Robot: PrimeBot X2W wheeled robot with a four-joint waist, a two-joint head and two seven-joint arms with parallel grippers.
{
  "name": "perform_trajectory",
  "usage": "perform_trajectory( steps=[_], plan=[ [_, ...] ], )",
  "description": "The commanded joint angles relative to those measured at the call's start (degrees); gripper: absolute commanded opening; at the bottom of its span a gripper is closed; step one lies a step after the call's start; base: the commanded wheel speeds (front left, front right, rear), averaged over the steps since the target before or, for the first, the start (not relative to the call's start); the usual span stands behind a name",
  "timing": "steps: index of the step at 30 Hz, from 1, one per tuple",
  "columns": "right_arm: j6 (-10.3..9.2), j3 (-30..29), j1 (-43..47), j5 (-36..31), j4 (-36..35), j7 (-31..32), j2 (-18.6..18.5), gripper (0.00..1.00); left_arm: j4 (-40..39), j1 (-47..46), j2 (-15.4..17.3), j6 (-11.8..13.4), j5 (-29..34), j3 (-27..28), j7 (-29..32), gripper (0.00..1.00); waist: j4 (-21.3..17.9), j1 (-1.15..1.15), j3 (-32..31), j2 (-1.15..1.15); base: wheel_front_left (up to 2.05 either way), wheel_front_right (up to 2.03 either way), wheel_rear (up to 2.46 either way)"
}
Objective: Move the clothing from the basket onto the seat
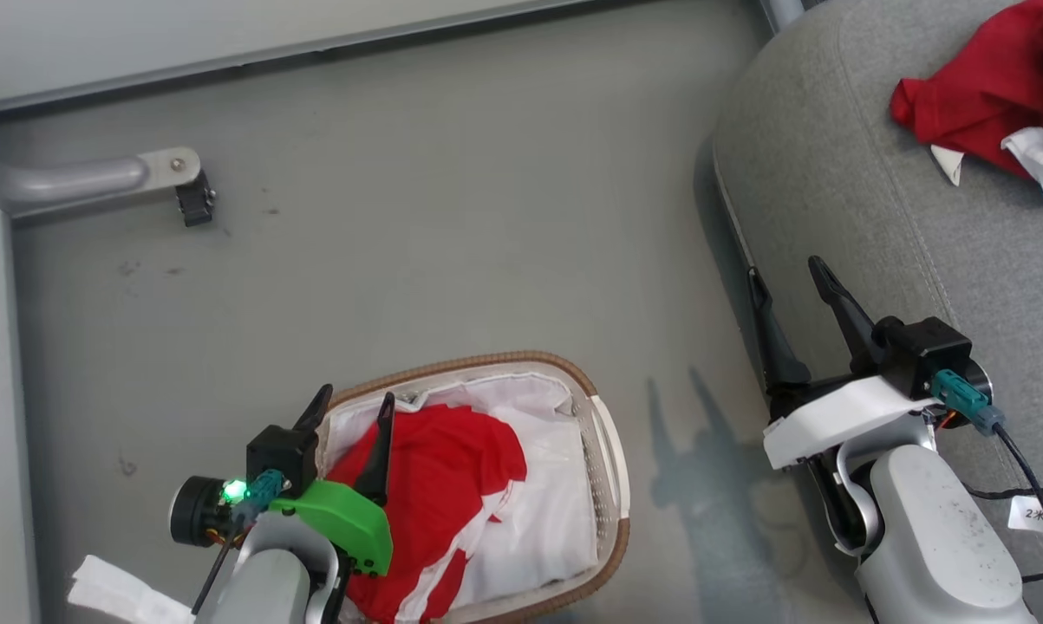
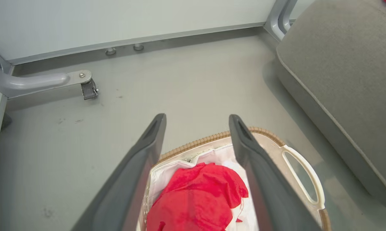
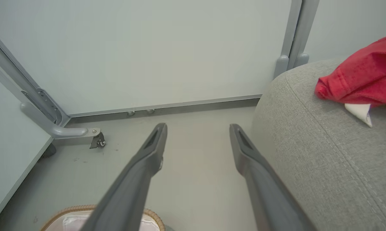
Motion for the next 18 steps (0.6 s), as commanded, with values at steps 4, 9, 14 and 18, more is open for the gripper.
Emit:
perform_trajectory(
  steps=[4, 9, 14, 18],
  plan=[
    [-0.08, 0.0, -1.6, -0.3, 0.0, 0.0, 0.1, 1.0, 5.5, -4.9, 1.7, -0.2, 0.3, -3.3, 0.0, 1.0, -3.6, 0.0, 7.8, 0.0, 0.0, 0.0, 0.0],
    [-0.08, -0.3, -2.4, -0.4, -0.2, 0.0, 0.4, 1.0, 13.9, -9.8, 3.3, -0.2, 1.8, -9.0, 0.0, 1.0, -4.7, 0.0, 11.2, 0.0, 0.0, 0.0, 0.0],
    [-0.08, 0.6, -3.5, 0.2, -0.4, 0.0, 0.5, 1.0, 19.8, -13.8, 4.7, -0.2, 4.8, -14.5, 0.0, 1.0, -5.9, 0.0, 14.1, 0.0, 0.0, 0.0, 0.0],
    [-0.08, 1.7, -4.1, 0.6, -1.1, 0.0, 0.6, 1.0, 24.7, -17.1, 5.2, -0.2, 6.4, -18.9, 0.0, 1.0, -7.0, 0.0, 16.2, 0.0, 0.0, 0.0, 0.0]
  ],
)
